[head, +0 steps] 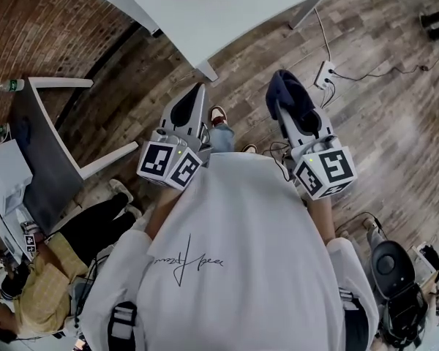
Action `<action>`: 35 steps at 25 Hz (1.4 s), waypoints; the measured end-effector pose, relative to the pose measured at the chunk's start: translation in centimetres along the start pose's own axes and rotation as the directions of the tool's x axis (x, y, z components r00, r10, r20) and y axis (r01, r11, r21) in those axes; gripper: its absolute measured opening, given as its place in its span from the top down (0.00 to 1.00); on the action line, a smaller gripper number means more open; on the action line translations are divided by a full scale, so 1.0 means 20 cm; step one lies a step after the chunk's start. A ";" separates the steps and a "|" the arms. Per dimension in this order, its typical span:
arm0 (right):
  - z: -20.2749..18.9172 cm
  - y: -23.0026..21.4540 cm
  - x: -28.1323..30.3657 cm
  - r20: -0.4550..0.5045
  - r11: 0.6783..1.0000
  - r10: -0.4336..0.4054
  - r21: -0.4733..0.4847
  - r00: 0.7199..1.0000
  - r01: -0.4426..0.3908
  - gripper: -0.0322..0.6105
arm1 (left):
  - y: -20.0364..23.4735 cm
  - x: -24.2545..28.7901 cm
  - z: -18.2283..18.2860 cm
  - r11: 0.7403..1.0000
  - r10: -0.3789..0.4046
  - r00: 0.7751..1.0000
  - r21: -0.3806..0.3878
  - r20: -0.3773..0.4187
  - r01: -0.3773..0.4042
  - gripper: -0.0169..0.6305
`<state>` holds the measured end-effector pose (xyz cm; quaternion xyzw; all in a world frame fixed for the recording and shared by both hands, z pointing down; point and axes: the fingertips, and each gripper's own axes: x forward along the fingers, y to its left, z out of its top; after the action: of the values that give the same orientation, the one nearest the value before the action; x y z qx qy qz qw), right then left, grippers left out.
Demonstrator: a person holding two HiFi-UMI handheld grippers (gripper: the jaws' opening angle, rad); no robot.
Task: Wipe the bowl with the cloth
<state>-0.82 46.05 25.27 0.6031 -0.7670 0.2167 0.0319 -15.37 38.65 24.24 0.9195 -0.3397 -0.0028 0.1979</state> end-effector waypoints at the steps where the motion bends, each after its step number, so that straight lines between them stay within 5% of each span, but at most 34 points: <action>1: 0.02 0.01 0.03 -0.004 1.000 -0.001 0.000 1.000 0.001 0.80 | 0.02 0.02 0.01 1.000 -0.002 1.000 -0.002 -0.005 0.002 0.97; 18: 0.15 0.15 0.50 -0.016 1.000 -0.025 0.008 1.000 0.026 0.80 | 0.19 0.18 0.09 0.982 -0.176 0.984 0.057 -0.042 0.178 0.97; 35: 0.25 0.12 0.79 -0.050 0.998 0.010 -0.056 0.999 -0.013 0.80 | 0.46 0.31 0.26 0.995 -0.094 0.996 0.023 -0.005 0.094 0.97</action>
<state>-6.25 30.26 24.83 0.5920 -0.7751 0.2102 0.0668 -16.96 26.54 23.69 0.9367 -0.2955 -0.0063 0.1877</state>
